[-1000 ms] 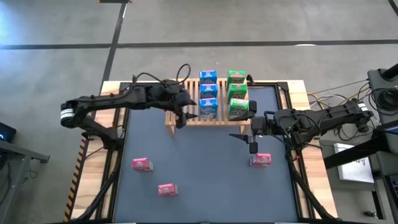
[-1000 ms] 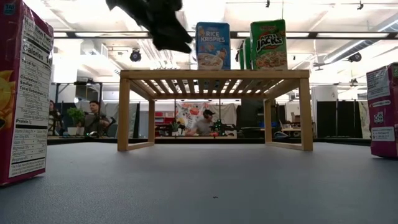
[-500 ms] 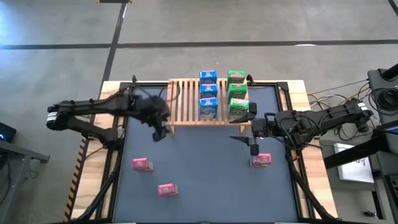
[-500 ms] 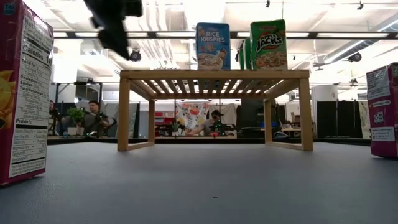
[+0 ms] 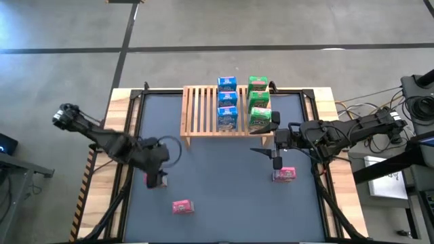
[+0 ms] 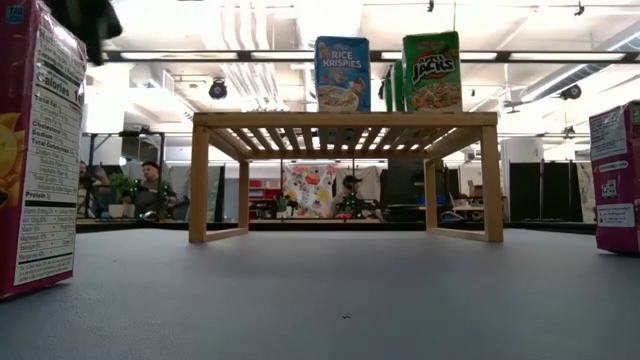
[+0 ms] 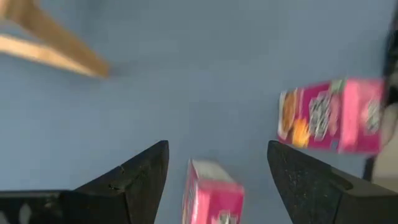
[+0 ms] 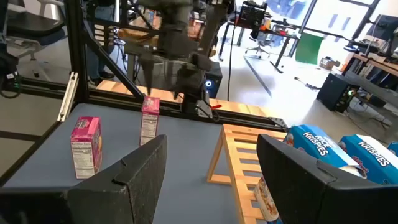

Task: Stack cereal on shelf
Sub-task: Put the top left pink cereal box on the shelf

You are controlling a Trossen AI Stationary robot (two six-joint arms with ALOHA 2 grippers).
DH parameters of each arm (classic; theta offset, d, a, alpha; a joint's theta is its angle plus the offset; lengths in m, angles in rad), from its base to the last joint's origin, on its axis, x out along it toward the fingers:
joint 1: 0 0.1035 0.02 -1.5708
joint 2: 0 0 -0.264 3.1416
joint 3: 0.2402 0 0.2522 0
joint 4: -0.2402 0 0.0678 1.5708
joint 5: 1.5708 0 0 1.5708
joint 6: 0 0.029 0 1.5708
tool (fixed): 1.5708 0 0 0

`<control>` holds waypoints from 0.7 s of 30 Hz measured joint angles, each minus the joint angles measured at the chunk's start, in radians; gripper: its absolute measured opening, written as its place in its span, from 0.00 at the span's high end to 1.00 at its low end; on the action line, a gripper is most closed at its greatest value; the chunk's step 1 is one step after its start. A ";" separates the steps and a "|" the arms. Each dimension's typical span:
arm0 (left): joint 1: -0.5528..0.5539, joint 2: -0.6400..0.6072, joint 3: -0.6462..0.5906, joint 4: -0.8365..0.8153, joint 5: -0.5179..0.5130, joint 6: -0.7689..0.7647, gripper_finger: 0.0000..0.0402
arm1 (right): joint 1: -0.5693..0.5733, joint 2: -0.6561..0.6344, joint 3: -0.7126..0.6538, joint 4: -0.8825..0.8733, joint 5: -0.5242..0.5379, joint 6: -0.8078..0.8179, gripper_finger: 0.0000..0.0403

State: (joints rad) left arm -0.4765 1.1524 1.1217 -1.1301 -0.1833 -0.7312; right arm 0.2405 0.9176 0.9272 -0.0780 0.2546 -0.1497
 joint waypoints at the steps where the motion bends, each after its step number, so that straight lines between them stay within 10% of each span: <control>1: -0.036 0.011 -0.004 -0.018 -0.010 -0.031 0.36 | 0.000 0.000 0.000 0.000 0.000 0.001 0.41; 21: -0.260 0.132 -0.039 -0.176 -0.044 -0.349 0.36 | 0.000 0.045 0.000 -0.015 0.001 0.011 0.41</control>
State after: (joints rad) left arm -0.7368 1.2841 1.0832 -1.3059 -0.2271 -1.0802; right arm 0.2401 0.9631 0.9272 -0.0929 0.2551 -0.1387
